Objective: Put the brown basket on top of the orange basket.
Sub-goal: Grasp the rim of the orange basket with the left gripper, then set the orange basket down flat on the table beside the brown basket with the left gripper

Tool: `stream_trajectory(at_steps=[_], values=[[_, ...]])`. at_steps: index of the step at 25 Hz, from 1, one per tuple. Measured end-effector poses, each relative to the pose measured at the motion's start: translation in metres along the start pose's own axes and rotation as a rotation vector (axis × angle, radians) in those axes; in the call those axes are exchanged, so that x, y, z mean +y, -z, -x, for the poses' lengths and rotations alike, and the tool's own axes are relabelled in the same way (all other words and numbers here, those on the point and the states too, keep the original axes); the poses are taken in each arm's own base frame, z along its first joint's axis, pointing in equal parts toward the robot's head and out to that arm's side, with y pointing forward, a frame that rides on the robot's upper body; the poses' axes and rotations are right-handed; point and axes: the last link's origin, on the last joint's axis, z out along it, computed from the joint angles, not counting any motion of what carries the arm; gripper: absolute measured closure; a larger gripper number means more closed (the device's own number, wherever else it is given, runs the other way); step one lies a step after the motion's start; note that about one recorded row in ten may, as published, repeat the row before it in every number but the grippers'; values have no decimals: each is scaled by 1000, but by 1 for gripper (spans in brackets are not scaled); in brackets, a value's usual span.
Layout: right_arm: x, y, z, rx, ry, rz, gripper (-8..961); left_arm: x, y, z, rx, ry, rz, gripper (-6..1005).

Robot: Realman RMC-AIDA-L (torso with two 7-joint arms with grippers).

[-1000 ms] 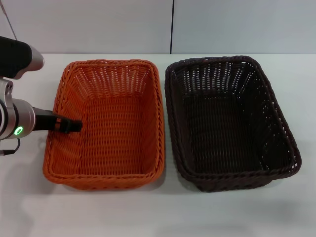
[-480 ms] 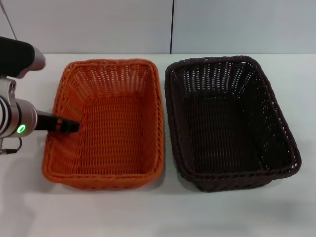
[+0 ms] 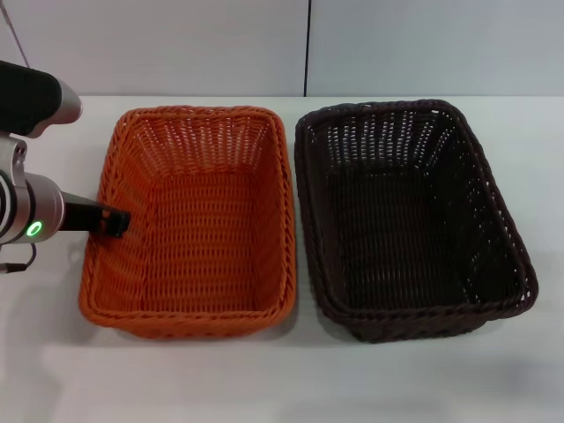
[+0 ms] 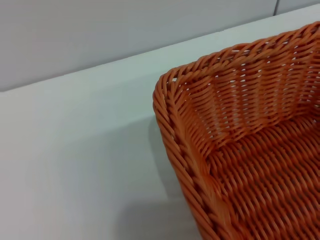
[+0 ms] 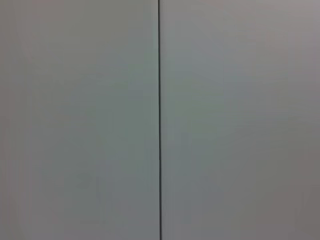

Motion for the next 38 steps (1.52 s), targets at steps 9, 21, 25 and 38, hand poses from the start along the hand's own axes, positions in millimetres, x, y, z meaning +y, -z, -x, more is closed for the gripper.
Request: stream_trajectory(at_steps=[9,21,25,38], values=[[0,-1,1,-4,-3,-3,123,6,5,-8,14,-54,5,728],[-1,1,1,-3,-1,-4,124,12,18,-22,51,-234,13,730],[-2,2,1,-7,-1,-8,124,3,40,-35,79,-366,-16,731],[-3,5,4,-23,-1,-14,123,-10,94,-52,175,-666,37,826]])
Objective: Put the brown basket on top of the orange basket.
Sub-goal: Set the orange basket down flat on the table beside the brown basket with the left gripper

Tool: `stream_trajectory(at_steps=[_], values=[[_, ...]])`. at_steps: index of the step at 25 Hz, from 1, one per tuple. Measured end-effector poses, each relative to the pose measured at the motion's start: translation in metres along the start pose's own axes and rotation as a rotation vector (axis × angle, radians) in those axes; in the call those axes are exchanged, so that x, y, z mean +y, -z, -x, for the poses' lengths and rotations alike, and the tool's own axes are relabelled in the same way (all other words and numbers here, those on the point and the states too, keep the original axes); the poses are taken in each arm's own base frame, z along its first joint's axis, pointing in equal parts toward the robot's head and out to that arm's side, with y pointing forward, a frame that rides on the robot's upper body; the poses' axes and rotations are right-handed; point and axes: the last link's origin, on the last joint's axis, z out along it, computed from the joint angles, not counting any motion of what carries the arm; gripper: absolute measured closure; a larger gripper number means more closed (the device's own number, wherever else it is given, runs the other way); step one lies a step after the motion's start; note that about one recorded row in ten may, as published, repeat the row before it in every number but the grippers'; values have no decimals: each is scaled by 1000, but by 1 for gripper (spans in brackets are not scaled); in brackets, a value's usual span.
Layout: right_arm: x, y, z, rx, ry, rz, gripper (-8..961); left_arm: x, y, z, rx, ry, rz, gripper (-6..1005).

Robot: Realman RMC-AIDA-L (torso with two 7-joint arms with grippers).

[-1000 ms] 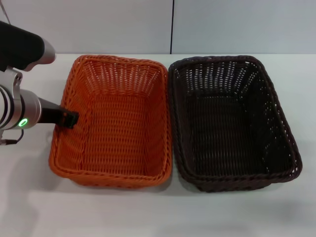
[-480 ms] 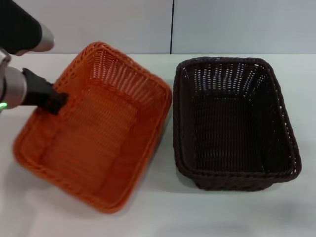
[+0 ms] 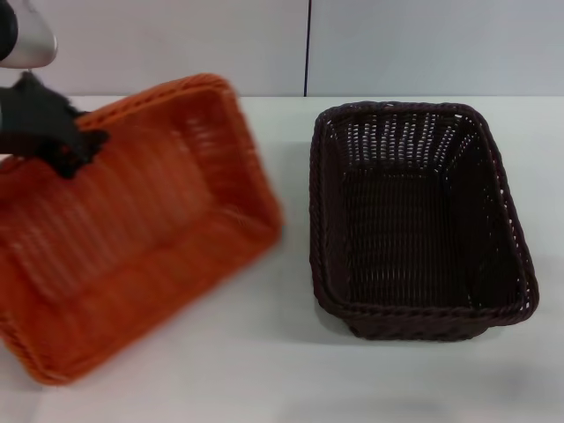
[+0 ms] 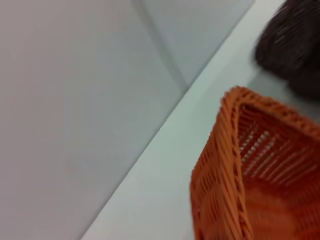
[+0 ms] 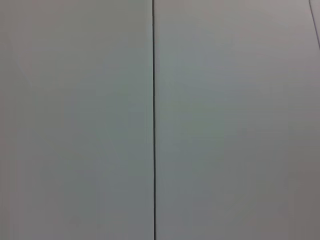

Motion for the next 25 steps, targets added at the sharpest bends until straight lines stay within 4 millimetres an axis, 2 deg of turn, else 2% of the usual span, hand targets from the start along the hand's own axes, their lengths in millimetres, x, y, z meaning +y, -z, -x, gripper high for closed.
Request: stream_trajectory(at_steps=[7,9,14,15,16,19,24,25], values=[[1,1,-1,4,-2,3,123,1,2,-15,30,-98,56,828],[1,1,-1,6,-2,3,123,3,4,-24,32,-179,106,828],[1,2,-2,15,1,4,123,3,3,-26,34,-208,122,828],[0,3,-3,17,2,3,123,9,-3,-27,43,-262,175,828],[0,3,-3,17,2,3,123,9,-3,-27,43,-262,175,828],[1,3,-3,18,-4,3,123,14,-20,-29,62,-276,248,827],[4,0,-1,9,-18,12,123,13,-29,-28,57,-271,271,827],[5,-2,-1,5,-19,17,123,13,-53,-26,28,-256,295,827]])
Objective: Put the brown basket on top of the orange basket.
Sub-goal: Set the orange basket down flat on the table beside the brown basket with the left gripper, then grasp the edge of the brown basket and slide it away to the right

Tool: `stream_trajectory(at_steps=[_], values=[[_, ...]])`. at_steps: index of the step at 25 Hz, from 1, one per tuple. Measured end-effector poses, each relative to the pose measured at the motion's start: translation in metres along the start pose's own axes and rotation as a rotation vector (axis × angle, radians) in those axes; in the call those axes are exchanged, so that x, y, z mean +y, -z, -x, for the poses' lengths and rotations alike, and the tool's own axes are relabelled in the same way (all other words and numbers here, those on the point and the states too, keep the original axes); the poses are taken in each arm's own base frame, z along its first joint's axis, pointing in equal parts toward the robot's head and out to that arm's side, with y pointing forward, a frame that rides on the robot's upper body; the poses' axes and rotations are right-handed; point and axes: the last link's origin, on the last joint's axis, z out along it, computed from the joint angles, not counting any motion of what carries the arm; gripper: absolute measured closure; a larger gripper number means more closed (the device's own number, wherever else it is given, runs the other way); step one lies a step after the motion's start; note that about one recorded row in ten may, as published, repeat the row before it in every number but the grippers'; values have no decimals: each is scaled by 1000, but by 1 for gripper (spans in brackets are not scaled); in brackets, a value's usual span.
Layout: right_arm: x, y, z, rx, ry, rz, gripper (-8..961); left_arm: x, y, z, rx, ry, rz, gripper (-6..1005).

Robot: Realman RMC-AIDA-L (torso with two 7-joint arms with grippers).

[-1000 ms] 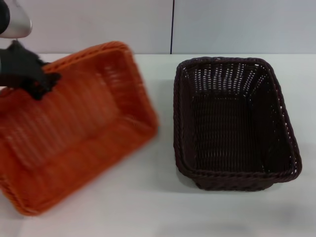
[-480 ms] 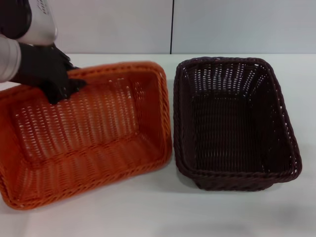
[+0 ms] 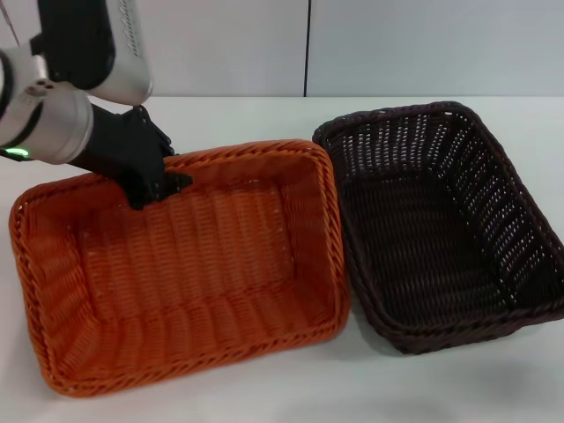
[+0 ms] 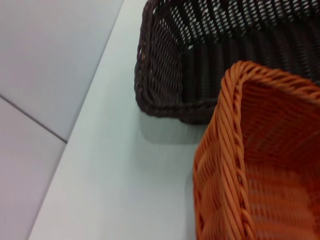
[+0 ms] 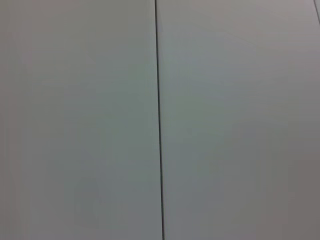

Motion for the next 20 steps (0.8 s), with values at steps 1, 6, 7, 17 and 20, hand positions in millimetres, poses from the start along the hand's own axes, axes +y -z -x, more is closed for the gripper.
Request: stream_trajectory(at_steps=[1,6,7,17,20], values=[[0,0,0,0,0,0,123,0,0,0,0,0,0,827],[1,-3,0,-1,-1,7,123,-3,-11,-1,-16,-12,-33,817],[1,-3,0,-1,0,5,123,-4,-12,-3,-16,-16,-39,808],[-3,-4,0,-2,2,-6,123,-9,-24,-18,-38,-120,-123,631],[-3,-5,0,-2,3,-7,124,-18,-16,-27,1,-118,-233,490]])
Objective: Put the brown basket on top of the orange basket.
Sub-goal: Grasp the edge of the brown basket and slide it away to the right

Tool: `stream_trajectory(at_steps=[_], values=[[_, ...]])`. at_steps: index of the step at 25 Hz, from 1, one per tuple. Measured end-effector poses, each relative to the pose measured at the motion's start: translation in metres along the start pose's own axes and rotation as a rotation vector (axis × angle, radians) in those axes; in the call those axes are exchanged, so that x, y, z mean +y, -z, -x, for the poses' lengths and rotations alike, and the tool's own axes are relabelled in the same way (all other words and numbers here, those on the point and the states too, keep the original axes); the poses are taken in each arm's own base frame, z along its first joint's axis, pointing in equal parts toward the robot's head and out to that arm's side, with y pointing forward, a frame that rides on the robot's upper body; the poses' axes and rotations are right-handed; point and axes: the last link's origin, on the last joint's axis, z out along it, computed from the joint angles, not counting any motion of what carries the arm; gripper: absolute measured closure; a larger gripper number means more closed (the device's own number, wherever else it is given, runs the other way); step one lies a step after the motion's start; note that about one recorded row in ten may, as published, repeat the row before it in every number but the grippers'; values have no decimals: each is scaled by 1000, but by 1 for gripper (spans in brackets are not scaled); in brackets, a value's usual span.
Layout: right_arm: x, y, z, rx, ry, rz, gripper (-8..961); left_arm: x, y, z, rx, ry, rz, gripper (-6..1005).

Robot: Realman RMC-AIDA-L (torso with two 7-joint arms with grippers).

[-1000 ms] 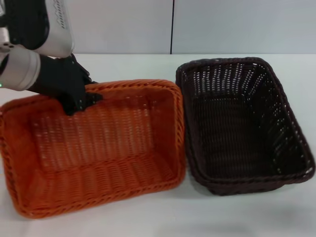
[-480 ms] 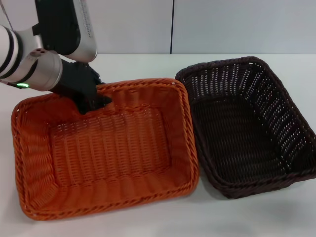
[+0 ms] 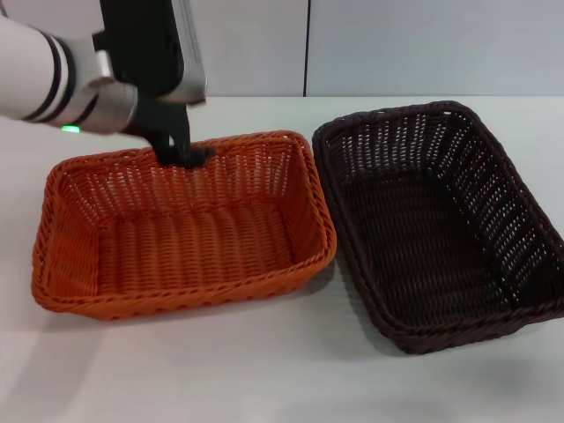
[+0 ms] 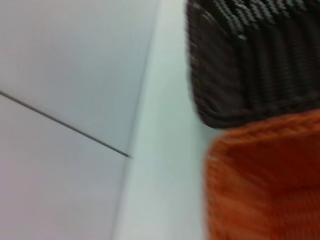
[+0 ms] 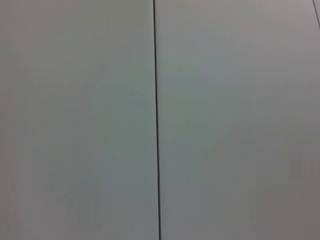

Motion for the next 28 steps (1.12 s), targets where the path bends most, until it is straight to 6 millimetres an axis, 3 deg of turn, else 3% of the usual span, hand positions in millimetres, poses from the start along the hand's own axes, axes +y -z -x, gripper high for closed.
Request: stream_trajectory(at_steps=[1,2,4,5,8,9,11,17,19,20,21,22,25,28], values=[[0,0,0,0,0,0,124,0,0,0,0,0,0,449],[0,0,0,0,0,0,124,-12,8,-2,47,64,-136,409],[0,0,0,-1,-1,-1,124,-16,13,-1,77,118,-212,327],[1,-2,1,-5,-10,-8,124,-21,23,7,162,266,-393,326],[3,-5,3,-16,-21,-14,124,-20,25,11,205,323,-463,325],[4,-8,5,-24,-29,-16,124,-15,30,20,267,404,-561,324],[9,-16,9,-36,-57,-15,124,17,31,53,376,556,-770,292],[40,-56,26,28,-171,120,124,82,54,108,506,683,-1152,223],[56,-70,36,77,-195,212,124,107,55,138,463,772,-1229,216],[75,-87,54,148,-207,327,124,118,57,154,439,822,-1275,213],[75,-87,54,148,-207,327,124,118,57,154,439,822,-1275,210],[85,-95,62,208,-201,389,124,142,59,187,371,925,-1345,207],[108,-113,91,368,-140,544,124,167,59,219,288,1019,-1370,197],[126,-120,117,527,-20,666,124,175,60,226,270,1047,-1378,197]])
